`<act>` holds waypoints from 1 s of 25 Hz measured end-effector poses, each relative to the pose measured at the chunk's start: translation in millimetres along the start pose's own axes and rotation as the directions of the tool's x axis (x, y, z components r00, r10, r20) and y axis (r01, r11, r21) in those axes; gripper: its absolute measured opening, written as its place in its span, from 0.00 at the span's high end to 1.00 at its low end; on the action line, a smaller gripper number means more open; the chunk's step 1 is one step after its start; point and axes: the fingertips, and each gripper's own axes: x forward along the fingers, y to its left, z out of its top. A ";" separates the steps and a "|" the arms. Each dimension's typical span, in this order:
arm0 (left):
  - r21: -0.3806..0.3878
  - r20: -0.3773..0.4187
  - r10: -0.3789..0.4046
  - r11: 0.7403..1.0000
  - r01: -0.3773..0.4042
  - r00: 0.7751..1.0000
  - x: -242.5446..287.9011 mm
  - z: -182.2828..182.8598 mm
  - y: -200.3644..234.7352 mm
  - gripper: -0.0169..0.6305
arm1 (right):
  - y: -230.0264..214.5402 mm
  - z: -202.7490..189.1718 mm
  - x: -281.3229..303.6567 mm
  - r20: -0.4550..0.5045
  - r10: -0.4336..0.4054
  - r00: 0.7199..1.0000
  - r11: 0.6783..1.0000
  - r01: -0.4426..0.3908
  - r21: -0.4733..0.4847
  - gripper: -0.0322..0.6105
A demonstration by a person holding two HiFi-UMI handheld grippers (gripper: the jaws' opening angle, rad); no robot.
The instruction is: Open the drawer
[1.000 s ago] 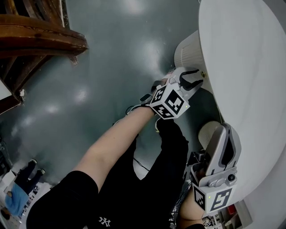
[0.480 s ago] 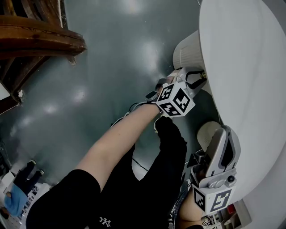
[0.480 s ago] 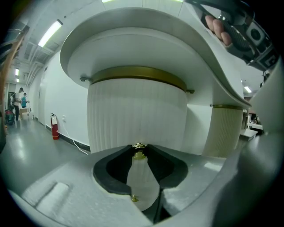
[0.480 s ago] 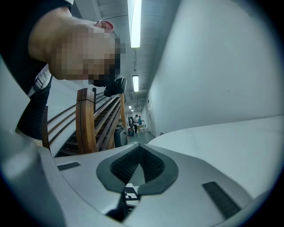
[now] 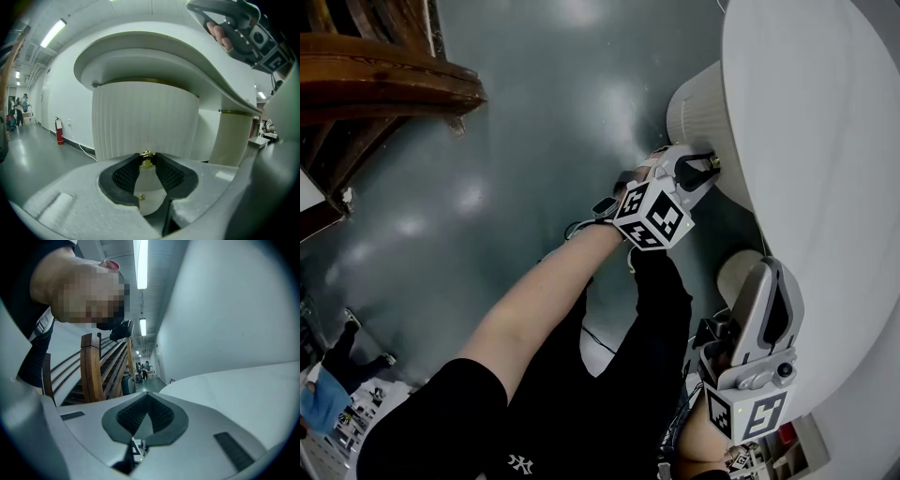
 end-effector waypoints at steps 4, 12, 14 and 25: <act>-0.002 -0.046 -0.001 1.000 0.001 0.999 -25.4 -14.0 -7.7 0.80 | 20.1 2.6 -7.1 -0.007 0.012 1.000 1.000 -0.012 0.008 0.93; -0.034 -0.096 0.017 0.999 -0.021 0.995 -66.8 -31.3 -8.6 0.80 | 45.1 5.9 -13.8 -0.030 0.021 0.999 0.998 -0.020 0.051 0.93; -0.038 -0.106 0.021 0.999 -0.025 0.994 -78.9 -36.5 -9.5 0.80 | 53.4 4.2 -17.0 -0.037 0.023 0.999 0.998 -0.021 0.053 0.93; -0.042 -0.133 0.031 0.998 -0.037 0.991 -131.2 -62.8 -7.3 0.80 | 96.4 -7.9 -24.5 -0.062 0.034 0.997 0.998 -0.031 0.051 0.93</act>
